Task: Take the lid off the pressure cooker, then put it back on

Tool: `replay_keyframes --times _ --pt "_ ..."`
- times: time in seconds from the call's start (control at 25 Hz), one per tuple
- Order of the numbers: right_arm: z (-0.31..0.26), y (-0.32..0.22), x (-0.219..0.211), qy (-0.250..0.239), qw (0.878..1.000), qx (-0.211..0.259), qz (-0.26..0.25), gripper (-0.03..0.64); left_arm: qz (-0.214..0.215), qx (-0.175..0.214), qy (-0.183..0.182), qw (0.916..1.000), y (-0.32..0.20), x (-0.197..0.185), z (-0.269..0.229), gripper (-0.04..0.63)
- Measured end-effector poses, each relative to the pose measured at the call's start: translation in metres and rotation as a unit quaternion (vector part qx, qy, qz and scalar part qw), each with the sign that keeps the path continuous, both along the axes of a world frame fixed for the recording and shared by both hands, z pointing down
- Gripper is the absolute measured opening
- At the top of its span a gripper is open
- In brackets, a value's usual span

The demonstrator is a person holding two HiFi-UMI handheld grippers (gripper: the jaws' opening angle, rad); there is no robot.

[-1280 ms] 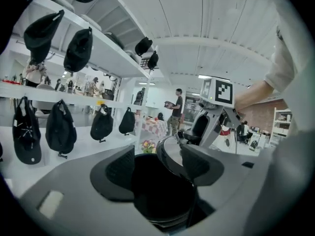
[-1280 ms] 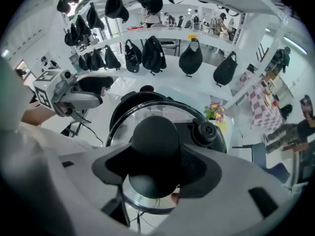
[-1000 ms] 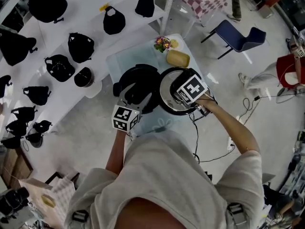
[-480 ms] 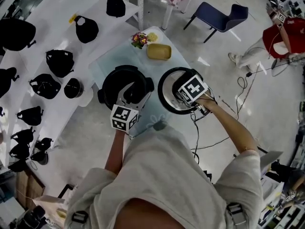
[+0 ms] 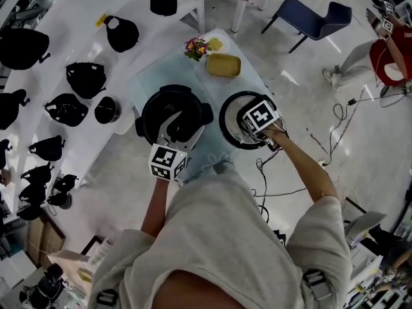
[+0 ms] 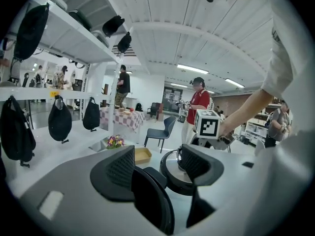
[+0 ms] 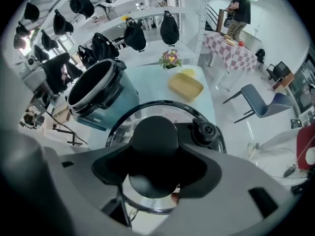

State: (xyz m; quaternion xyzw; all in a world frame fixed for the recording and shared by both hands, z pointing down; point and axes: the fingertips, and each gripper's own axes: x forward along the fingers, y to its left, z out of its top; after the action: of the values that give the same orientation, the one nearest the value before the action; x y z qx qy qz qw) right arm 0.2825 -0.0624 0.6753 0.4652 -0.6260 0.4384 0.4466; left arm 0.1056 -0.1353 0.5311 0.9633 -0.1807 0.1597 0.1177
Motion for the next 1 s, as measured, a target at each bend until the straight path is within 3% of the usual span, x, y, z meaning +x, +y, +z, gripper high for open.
replay_keyframes --times 0.64,0.8,1.0 --pt "0.116 -0.036 0.024 0.002 0.999 -0.003 0.035 0.273 -0.037 0.002 -0.044 0.9984 0.003 -0.018 0.008 0.282" --pt "0.127 -0.030 0.027 0.029 0.999 0.009 0.024 0.279 -0.049 0.000 -0.041 0.9980 0.000 -0.025 0.007 0.282" --pt "0.132 -0.032 0.022 0.014 0.999 0.011 0.035 0.279 -0.056 -0.001 -0.037 0.9978 -0.002 -0.029 0.007 0.282"
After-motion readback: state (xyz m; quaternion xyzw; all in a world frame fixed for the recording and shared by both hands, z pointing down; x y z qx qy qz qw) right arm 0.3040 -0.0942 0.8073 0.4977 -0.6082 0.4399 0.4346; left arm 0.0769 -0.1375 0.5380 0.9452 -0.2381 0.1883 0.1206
